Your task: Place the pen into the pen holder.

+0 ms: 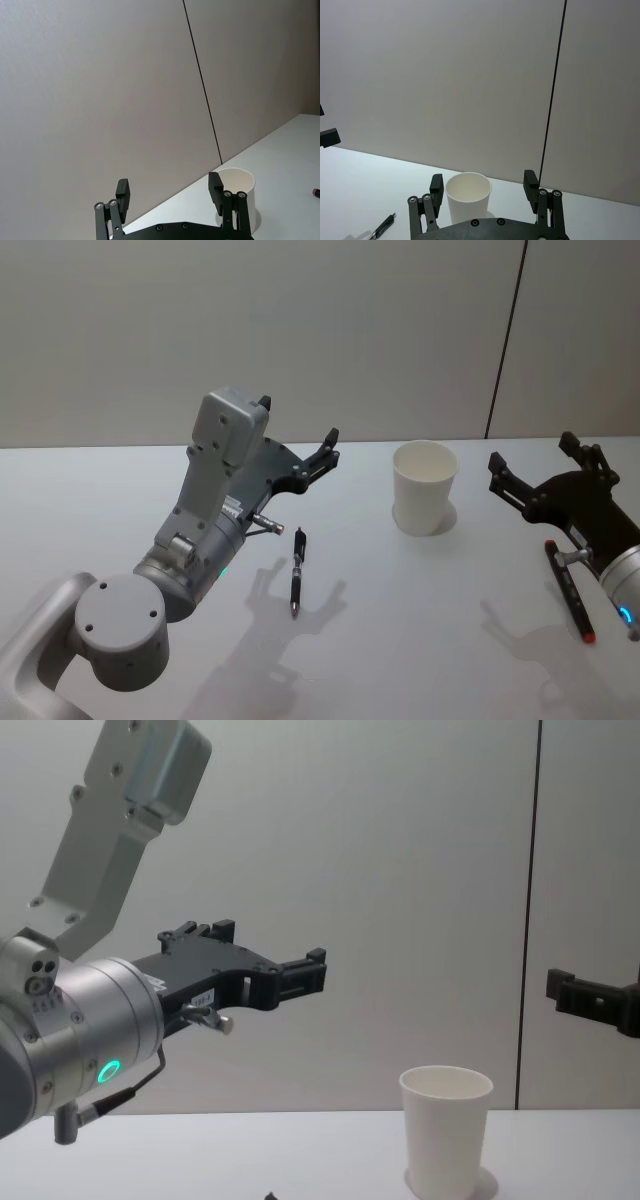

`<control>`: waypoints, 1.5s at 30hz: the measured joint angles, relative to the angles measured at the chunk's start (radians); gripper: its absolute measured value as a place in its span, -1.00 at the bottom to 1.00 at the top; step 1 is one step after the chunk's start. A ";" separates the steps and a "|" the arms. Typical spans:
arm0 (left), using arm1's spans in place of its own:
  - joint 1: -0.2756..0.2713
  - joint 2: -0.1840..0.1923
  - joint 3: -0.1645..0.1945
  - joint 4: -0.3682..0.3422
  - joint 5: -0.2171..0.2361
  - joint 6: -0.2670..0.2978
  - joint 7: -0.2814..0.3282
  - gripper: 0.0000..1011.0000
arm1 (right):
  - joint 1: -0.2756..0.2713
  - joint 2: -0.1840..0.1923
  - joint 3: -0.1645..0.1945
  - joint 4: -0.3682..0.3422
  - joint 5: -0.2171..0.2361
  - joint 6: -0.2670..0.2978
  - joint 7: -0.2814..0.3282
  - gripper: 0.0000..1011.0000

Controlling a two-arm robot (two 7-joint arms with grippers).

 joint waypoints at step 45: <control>0.000 0.000 0.000 0.000 0.000 0.000 0.000 0.98 | -0.007 0.024 0.020 0.000 0.022 0.000 0.020 0.98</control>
